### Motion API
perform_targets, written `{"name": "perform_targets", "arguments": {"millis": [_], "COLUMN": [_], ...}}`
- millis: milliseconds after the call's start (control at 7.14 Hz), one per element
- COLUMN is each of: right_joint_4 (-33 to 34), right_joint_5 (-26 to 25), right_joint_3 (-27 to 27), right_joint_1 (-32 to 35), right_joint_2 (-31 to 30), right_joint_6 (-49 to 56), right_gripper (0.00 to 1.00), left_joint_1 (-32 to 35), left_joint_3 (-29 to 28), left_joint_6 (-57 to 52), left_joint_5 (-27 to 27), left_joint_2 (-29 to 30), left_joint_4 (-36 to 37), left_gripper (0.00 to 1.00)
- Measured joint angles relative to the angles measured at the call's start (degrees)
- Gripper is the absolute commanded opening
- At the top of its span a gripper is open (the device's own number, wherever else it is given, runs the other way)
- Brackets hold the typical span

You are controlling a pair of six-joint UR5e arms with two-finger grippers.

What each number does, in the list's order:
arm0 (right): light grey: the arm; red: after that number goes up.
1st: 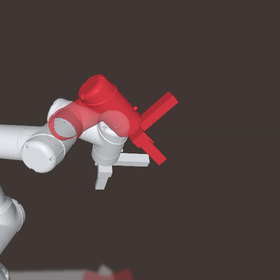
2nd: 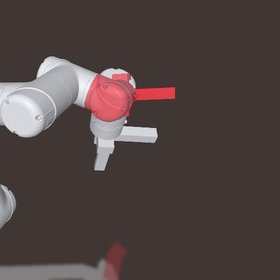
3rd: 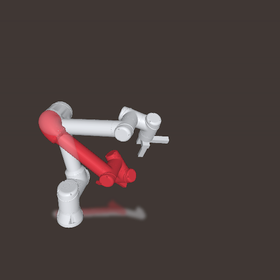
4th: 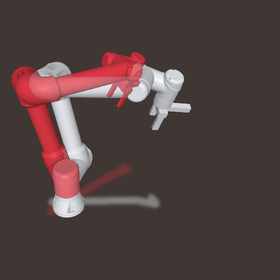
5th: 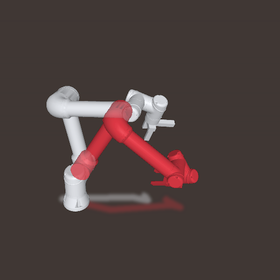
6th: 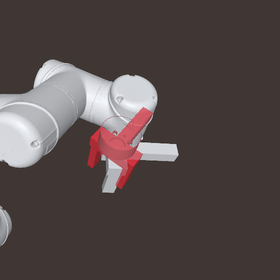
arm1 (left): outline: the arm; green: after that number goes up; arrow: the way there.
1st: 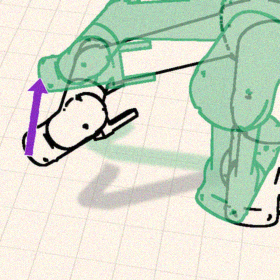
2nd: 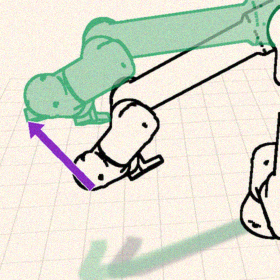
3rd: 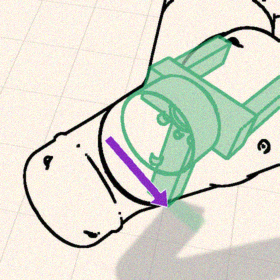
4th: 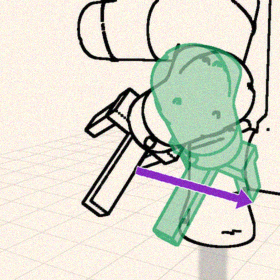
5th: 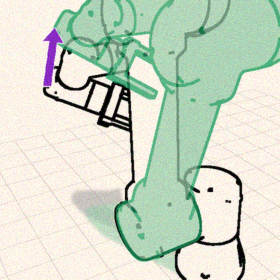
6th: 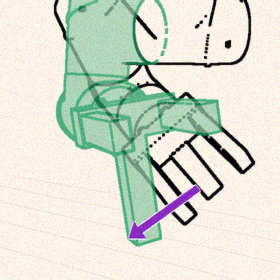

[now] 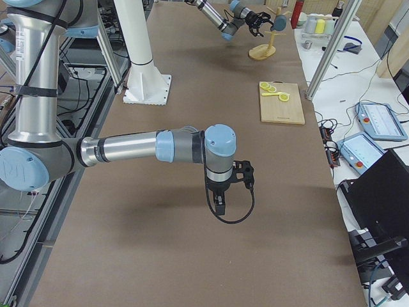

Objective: Hang cup on storage rack
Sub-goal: 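Open the left gripper and pull it back from the hung mug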

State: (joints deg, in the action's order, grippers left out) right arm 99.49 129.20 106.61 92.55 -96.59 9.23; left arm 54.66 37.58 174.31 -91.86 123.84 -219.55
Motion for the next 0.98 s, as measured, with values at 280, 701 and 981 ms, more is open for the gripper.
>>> {"name": "perform_targets", "arguments": {"millis": [280, 701, 981], "right_joint_4": [0.0, 0.0, 0.0], "right_joint_5": [0.0, 0.0, 0.0], "right_joint_3": [0.0, 0.0, 0.0], "right_joint_1": [0.0, 0.0, 0.0], "right_joint_2": [0.0, 0.0, 0.0], "right_joint_6": [0.0, 0.0, 0.0], "right_gripper": [1.0, 1.0, 1.0], "left_joint_1": [-0.1, -0.1, 0.0], "left_joint_3": [0.9, 6.0, 10.5], "left_joint_6": [0.0, 0.0, -0.2], "left_joint_5": [-0.1, -0.3, -0.5], "left_joint_2": [-0.1, -2.7, -5.2], "left_joint_4": [0.0, -0.1, -0.1], "left_gripper": [0.99, 0.99, 0.99]}}
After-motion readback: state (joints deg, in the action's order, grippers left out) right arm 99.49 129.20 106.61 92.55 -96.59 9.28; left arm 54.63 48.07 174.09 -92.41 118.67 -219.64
